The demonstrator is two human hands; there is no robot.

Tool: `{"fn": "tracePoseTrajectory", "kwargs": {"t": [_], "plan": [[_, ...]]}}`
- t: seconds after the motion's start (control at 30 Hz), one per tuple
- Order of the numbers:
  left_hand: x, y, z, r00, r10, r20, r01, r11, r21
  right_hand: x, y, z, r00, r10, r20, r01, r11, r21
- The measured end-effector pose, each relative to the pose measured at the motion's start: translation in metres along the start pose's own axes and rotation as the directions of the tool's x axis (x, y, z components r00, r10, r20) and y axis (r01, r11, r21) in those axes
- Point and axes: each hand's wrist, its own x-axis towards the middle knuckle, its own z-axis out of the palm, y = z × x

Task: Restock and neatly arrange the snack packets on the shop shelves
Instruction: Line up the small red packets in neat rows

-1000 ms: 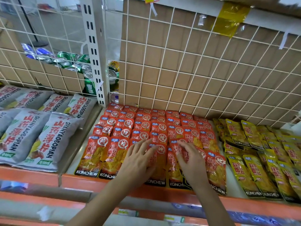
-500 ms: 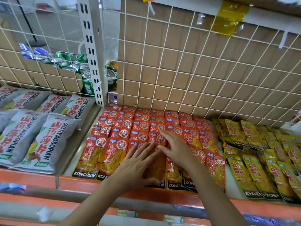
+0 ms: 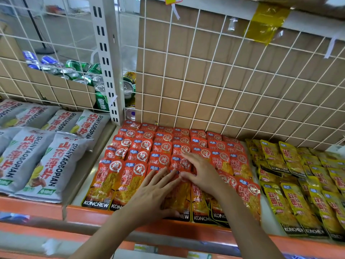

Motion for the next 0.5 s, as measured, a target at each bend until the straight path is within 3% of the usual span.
{"fn": "tracePoseTrajectory", "kwargs": {"t": [0.13, 0.27, 0.4, 0.5], "plan": [[-0.001, 0.001, -0.001, 1.0, 0.014, -0.019, -0.014, 1.0, 0.023, 0.0, 0.0, 0.0, 1.0, -0.007, -0.004, 0.007, 1.0, 0.024], [0.002, -0.002, -0.004, 0.997, 0.006, -0.081, -0.013, 0.996, -0.09, 0.009, 0.0, -0.008, 0.998, 0.014, -0.062, -0.01, 0.997, 0.074], [0.017, -0.002, -0.016, 0.993, -0.023, -0.113, 0.011, 0.994, -0.112, 0.024, 0.003, -0.011, 1.0, 0.02, 0.002, -0.02, 1.0, 0.019], [0.023, -0.004, -0.017, 0.999, -0.013, -0.033, 0.011, 0.997, -0.07, 0.031, 0.007, -0.009, 0.999, 0.03, 0.039, -0.029, 0.999, -0.018]]}}
